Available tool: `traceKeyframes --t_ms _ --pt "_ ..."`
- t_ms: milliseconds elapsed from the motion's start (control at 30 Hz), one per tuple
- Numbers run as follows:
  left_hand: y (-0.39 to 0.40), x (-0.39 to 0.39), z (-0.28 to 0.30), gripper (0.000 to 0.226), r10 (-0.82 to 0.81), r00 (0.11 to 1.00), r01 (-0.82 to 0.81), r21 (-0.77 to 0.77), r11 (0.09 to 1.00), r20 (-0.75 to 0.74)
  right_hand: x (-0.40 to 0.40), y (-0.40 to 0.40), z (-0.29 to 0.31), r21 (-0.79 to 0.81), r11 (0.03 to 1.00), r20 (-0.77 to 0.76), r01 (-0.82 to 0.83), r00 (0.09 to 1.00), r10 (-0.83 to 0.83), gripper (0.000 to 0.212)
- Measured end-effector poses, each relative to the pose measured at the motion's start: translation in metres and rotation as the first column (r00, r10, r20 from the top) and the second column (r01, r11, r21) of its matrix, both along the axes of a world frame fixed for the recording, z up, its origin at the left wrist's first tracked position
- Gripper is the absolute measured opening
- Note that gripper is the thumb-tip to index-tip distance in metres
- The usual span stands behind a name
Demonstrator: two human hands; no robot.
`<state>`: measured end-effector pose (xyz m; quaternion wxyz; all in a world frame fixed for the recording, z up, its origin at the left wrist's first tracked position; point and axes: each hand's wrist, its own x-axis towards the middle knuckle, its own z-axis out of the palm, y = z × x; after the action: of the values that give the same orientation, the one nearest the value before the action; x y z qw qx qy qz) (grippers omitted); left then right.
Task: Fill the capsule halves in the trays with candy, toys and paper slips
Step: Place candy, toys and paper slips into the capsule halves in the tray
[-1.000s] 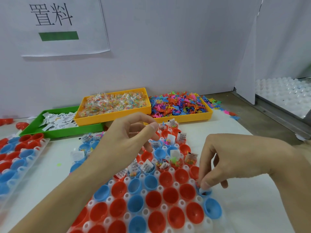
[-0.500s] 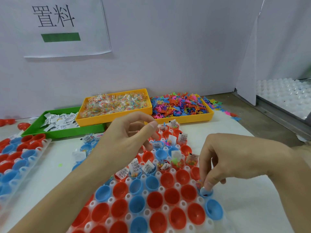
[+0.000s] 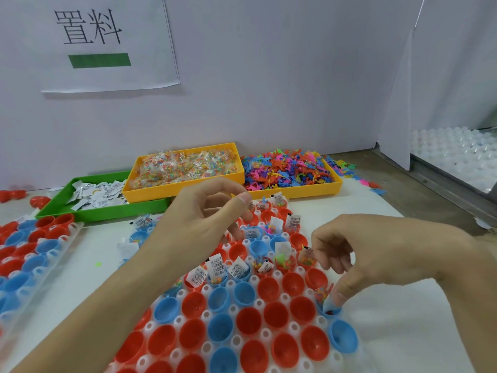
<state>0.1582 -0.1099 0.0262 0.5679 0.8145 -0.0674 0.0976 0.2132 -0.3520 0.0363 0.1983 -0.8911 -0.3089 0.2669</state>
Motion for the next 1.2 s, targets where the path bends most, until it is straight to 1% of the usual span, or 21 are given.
traceKeyframes --t_ms 100,233,400,667,800,967,1200 --pt "0.0 0.001 0.0 0.037 -0.002 1.0 0.001 0.011 1.0 0.006 -0.001 0.004 -0.004 -0.054 0.998 0.045 0.012 0.999 -0.01 0.04" --pt "0.0 0.001 -0.001 0.036 -0.004 1.0 0.003 0.022 1.0 0.006 -0.002 0.008 -0.008 -0.111 0.993 0.063 0.028 0.998 -0.021 0.038" --pt "0.0 0.001 -0.001 0.033 -0.004 1.0 0.004 0.01 1.0 0.011 -0.005 0.012 -0.01 -0.162 0.986 0.122 0.032 0.992 -0.012 0.037" --pt "0.0 0.0 -0.001 0.035 -0.001 1.0 0.001 0.021 1.0 0.011 -0.009 0.018 -0.011 -0.226 0.973 0.125 0.04 0.992 -0.012 0.038" --pt "0.0 0.0 -0.001 0.039 0.004 1.0 -0.004 0.022 1.0 0.015 -0.009 0.017 -0.011 -0.215 0.976 0.11 0.045 0.994 -0.021 0.038" --pt "0.001 0.0 0.001 0.039 0.016 1.0 -0.017 0.02 1.0 0.02 -0.006 0.01 -0.008 -0.187 0.98 0.074 0.067 0.996 -0.054 0.041" --pt "0.001 0.0 0.002 0.039 0.027 0.999 -0.028 0.025 0.999 0.038 0.003 0.001 -0.009 -0.084 0.996 -0.014 0.041 0.999 -0.042 0.042"
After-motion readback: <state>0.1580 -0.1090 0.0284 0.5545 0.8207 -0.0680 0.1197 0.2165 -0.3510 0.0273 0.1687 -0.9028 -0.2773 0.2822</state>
